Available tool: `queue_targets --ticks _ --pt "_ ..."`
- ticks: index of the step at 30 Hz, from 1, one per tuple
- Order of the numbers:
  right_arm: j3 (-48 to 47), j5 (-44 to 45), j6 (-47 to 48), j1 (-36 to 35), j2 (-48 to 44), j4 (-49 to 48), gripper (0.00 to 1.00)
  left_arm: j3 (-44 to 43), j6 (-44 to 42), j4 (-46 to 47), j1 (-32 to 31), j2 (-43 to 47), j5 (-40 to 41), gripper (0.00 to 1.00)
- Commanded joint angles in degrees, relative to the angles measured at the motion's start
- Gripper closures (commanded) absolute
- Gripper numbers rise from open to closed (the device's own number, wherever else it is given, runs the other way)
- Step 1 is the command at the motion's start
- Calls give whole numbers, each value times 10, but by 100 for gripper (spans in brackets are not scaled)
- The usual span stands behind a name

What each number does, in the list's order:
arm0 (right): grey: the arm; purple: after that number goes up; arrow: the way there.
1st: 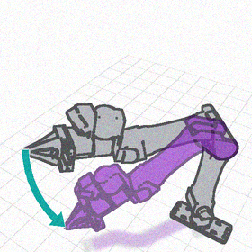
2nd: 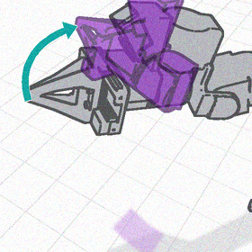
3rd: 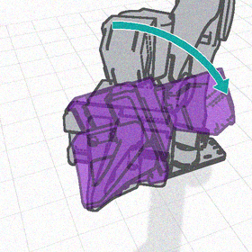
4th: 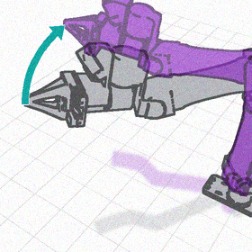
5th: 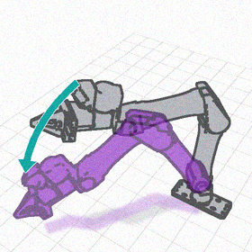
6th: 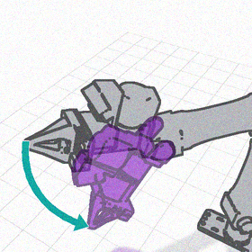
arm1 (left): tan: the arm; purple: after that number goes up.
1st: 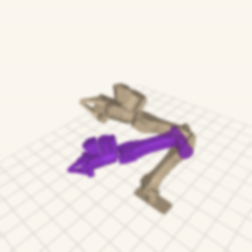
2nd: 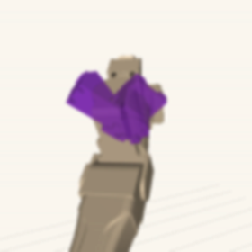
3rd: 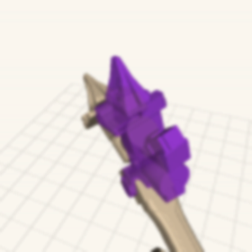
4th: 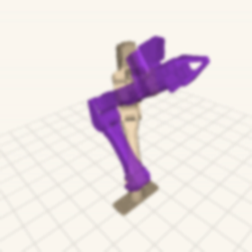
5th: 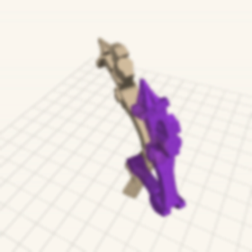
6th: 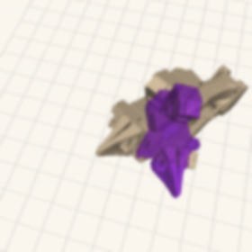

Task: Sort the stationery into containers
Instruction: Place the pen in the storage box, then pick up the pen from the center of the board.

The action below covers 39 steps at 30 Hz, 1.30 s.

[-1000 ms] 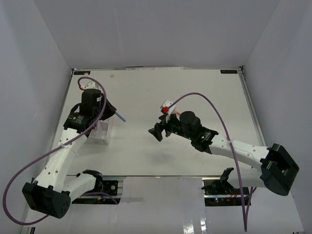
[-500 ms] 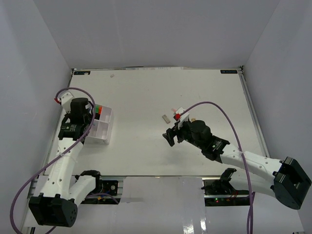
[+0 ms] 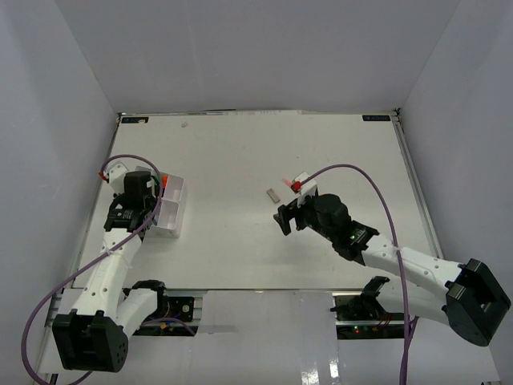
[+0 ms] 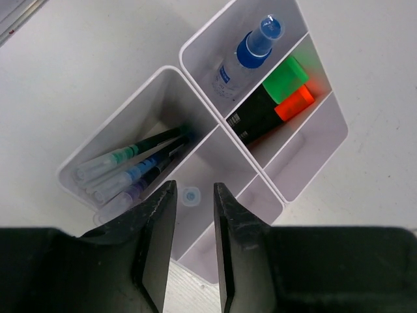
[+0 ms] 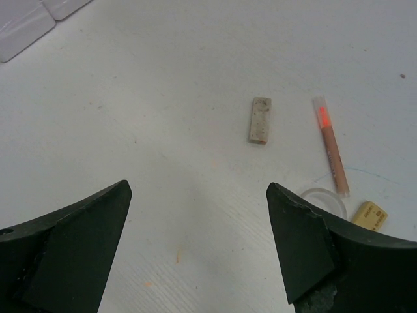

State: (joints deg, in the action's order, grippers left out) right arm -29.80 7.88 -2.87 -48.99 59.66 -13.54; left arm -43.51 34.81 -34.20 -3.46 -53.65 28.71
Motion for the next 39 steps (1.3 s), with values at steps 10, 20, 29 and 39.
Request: queue_targets --ticks 10,20,29,39 --pt "-127 -10 -16 155 135 60 4 -17 -20 -22 4 35 -51 30" --pt "-253 -66 66 227 323 155 15 -115 -91 -95 5 26 -210 2" --pt "-308 -90 105 228 418 203 36 -138 -119 -130 4 11 -345 2" --pt "-337 -81 125 228 473 236 64 -143 -101 -112 4 3 -458 2"
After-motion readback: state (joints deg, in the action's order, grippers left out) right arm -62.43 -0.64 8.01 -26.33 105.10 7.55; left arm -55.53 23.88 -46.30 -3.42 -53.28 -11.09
